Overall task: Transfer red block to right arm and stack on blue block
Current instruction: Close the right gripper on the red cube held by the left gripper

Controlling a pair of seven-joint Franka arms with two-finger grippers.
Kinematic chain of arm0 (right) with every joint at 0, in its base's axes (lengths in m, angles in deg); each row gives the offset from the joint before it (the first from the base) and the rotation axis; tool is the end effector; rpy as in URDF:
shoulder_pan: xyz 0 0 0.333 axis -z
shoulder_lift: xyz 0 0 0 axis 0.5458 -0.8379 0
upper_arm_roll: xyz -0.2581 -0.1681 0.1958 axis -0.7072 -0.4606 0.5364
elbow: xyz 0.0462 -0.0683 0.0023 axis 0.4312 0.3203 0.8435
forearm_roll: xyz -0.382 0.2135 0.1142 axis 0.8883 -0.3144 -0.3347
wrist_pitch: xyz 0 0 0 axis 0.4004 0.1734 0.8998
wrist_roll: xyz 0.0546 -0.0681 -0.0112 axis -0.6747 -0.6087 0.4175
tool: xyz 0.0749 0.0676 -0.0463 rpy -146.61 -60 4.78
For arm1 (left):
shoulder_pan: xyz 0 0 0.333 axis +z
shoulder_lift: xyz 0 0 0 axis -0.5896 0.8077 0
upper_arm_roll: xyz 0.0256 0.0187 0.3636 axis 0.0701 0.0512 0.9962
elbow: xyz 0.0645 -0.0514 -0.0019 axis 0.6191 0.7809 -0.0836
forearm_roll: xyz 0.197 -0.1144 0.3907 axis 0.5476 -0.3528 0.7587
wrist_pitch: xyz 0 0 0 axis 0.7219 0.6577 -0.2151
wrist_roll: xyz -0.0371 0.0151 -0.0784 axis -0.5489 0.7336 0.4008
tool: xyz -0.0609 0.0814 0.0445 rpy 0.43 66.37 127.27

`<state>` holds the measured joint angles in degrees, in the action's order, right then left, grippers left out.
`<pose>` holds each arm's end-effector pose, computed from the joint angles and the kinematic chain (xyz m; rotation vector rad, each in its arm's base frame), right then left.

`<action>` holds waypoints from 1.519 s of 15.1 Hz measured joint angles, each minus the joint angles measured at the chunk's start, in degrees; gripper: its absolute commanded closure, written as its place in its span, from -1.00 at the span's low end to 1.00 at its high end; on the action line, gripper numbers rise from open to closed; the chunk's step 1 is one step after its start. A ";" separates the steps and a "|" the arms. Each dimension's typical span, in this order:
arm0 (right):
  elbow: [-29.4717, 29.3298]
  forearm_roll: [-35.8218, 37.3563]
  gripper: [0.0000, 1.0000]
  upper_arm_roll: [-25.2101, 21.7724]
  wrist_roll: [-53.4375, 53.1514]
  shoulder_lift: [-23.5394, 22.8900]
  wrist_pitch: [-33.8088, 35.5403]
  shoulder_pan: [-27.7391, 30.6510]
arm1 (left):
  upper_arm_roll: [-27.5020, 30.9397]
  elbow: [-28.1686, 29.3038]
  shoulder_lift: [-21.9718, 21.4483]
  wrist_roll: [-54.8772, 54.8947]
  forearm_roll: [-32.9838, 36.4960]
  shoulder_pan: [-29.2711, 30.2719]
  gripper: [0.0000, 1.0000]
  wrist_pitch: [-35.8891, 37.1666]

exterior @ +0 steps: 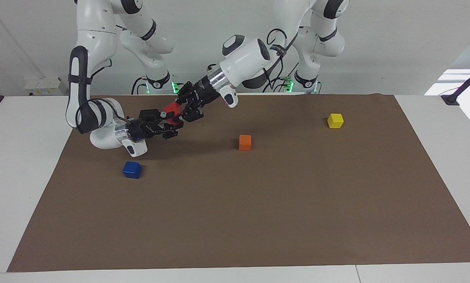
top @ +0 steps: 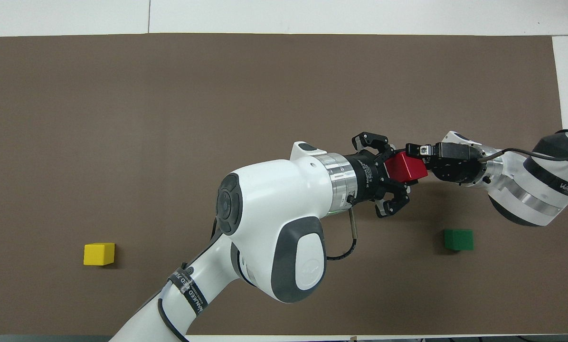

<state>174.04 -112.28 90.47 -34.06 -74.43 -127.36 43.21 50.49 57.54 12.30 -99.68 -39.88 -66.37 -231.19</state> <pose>0.5860 0.0507 0.3399 -1.1505 0.0920 -0.0368 0.4931 -0.5762 0.5306 1.4096 1.7751 -0.8359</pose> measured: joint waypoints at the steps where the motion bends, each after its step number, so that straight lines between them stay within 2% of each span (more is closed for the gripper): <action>1: 0.00 0.00 1.00 0.00 0.00 0.00 -0.02 0.00 | 0.00 0.00 0.00 0.03 0.00 0.00 1.00 -0.02; 10: -0.02 0.13 1.00 -0.04 0.00 0.01 -0.03 0.05 | -0.04 0.01 0.07 0.15 0.00 -0.07 1.00 -0.25; 12: -0.02 0.23 1.00 -0.06 0.06 0.03 0.00 0.10 | -0.08 0.00 0.09 0.54 0.00 -0.09 -0.99 -0.27; 20: -0.08 2.31 1.00 -0.14 0.30 0.29 -2.61 0.10 | -0.11 0.28 0.12 2.85 0.39 -0.57 -1.00 -0.32; 23: -0.24 5.49 1.00 -0.45 0.30 0.54 -3.00 0.15 | 0.35 0.69 -0.15 2.99 0.44 -0.15 -1.00 -0.31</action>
<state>173.80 -106.79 90.02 -33.76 -73.89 -130.36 43.37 50.85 58.23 12.14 -96.69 -39.44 -66.52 -231.50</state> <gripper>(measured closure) 0.436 0.000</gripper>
